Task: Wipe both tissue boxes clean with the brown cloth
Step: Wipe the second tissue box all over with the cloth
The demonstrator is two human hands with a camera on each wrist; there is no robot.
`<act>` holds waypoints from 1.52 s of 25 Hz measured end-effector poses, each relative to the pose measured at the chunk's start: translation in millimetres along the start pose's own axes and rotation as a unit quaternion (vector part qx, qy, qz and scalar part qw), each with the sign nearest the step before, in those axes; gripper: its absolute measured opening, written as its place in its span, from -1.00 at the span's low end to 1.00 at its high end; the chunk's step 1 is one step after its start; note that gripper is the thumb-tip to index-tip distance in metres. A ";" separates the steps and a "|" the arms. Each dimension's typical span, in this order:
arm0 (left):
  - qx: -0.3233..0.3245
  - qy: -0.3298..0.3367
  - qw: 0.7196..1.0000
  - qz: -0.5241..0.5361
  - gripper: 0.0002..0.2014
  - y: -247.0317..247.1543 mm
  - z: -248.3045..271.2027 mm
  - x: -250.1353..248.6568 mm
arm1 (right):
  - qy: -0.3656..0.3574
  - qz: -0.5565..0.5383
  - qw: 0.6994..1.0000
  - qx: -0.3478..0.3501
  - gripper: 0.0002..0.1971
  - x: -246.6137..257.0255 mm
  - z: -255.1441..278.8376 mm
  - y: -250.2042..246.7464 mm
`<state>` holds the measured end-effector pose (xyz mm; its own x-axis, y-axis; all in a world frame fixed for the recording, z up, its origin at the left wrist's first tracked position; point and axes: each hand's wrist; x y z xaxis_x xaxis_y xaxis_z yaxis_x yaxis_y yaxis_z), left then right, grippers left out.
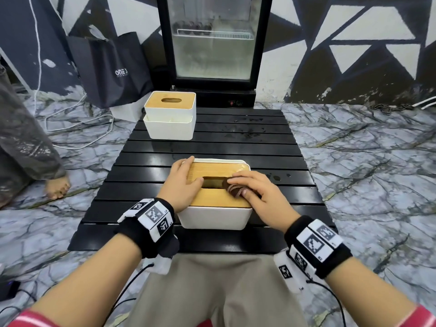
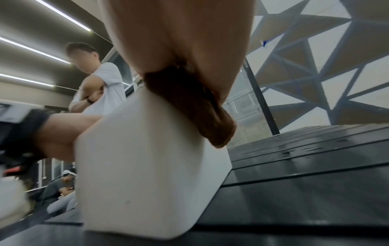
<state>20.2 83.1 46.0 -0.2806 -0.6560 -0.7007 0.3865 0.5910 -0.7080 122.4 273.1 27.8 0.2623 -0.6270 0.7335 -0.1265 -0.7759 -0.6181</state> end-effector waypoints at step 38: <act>-0.003 0.020 1.000 0.012 -0.41 4.6 -3.4 4.2 | 0.009 0.098 0.994 0.048 -0.63 21.2 -33.2 -30.4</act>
<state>17.9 84.6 39.5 -0.3065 -0.6217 -0.7208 0.3884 0.6096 -0.6910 100.0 281.0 71.5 0.2243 -0.7674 0.6007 -0.0805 -0.6289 -0.7733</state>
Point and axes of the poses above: each hand's wrist, its own z-axis away from the middle knuckle, its own y-axis out of the palm, x = y × z, and after that the axes turned 4 degrees about x, right-handed
